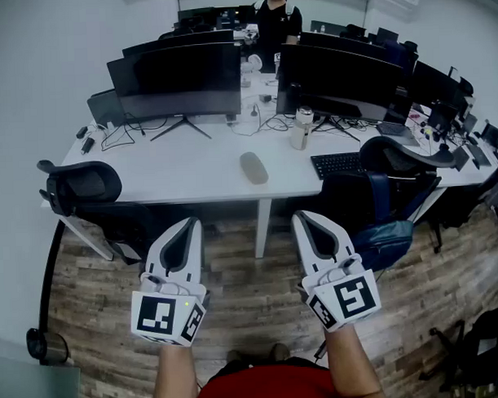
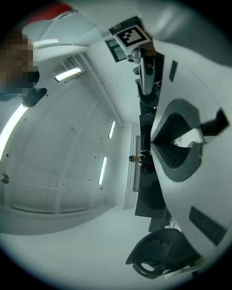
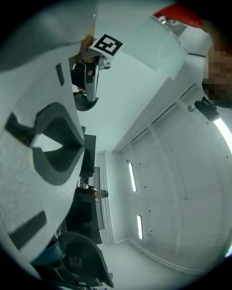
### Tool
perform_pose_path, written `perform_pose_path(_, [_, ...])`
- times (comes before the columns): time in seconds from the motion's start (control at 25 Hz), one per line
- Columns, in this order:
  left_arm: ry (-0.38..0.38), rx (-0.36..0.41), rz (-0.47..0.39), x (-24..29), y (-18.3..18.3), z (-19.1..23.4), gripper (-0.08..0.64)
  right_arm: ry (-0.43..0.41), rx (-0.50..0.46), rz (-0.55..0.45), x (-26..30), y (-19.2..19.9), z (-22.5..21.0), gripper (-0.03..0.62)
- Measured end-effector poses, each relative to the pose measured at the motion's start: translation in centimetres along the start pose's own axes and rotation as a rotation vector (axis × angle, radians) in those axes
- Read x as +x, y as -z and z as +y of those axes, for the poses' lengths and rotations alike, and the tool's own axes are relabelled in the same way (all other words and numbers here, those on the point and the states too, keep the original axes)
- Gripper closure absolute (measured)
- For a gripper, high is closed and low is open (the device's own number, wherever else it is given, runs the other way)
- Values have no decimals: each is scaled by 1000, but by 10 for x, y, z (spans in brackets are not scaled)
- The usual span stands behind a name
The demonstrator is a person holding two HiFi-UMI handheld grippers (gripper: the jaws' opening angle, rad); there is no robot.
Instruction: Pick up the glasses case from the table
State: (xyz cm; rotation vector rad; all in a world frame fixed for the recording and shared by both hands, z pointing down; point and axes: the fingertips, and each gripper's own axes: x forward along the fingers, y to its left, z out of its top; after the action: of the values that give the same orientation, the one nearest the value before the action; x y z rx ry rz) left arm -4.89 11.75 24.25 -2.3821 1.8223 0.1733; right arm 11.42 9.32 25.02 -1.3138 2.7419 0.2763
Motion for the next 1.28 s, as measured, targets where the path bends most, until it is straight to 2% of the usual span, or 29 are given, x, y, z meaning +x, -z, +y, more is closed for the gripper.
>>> perform_pose_path(0.68, [20,-11,8,-12,13,38,549,14,35,-3,31,9,29,588])
perform_pose_path(0.96, [46,-30,-6,-14,17,66,549,43,9,21,51,15,47,588])
perform_pose_path(1.28, [63,-59,-13,2,33,87,549,76,-35,76,77,34,43,586])
